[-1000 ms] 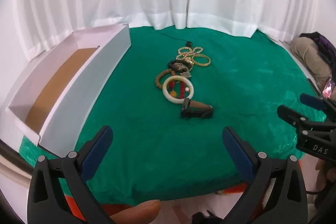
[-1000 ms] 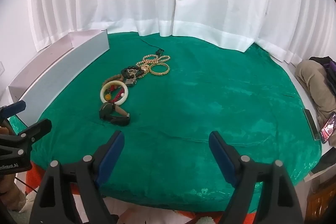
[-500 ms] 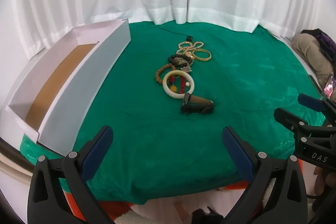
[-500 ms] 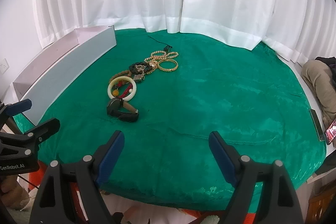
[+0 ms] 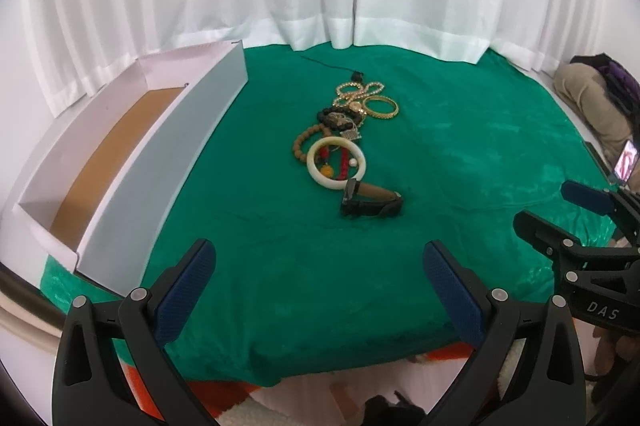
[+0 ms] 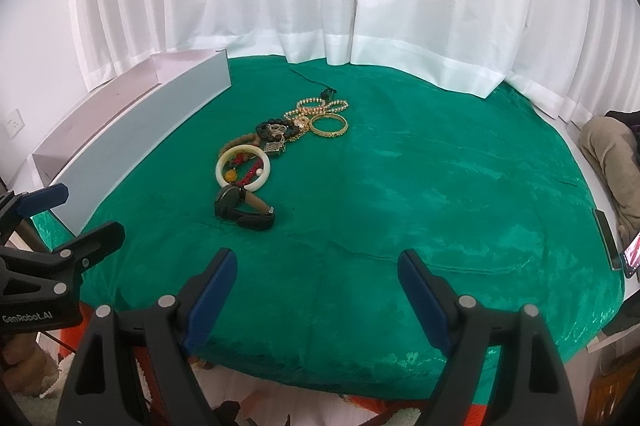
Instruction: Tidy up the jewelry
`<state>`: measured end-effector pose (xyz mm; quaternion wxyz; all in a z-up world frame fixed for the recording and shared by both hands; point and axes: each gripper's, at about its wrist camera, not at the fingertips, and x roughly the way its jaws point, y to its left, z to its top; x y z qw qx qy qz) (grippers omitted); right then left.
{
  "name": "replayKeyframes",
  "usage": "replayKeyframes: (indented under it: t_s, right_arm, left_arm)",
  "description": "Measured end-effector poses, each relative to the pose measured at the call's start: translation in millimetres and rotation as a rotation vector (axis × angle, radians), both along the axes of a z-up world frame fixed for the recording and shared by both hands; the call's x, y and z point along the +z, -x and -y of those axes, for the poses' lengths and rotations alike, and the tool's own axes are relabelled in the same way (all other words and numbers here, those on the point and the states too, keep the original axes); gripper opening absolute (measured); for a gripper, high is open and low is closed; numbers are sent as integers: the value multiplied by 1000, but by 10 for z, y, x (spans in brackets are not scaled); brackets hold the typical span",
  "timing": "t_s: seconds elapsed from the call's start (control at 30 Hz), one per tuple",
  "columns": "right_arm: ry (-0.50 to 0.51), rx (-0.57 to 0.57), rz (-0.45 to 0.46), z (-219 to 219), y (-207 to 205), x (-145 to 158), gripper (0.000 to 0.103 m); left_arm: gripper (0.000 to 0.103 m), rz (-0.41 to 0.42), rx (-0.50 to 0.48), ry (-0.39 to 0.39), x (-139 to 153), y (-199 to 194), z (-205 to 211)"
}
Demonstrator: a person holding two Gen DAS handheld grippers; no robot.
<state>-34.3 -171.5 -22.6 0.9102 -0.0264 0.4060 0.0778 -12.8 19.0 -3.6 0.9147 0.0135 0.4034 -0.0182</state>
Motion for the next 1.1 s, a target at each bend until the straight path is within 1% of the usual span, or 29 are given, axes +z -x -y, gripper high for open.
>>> replayKeyframes:
  t_s: [0.33, 0.57, 0.83, 1.1]
  right_arm:
    - [5, -3, 22, -12, 17, 55, 84]
    - [-1, 1, 12, 6, 25, 41, 84]
    - [-5, 0, 11, 20, 39, 29, 84]
    - [-9, -1, 0, 15, 21, -3, 84]
  left_arm:
    - [103, 17, 6, -6, 109, -8, -15]
    - [103, -19, 7, -6, 77, -21, -17]
    - [103, -13, 2, -1, 77, -32, -14]
    - [103, -31, -1, 0, 32, -64, -2]
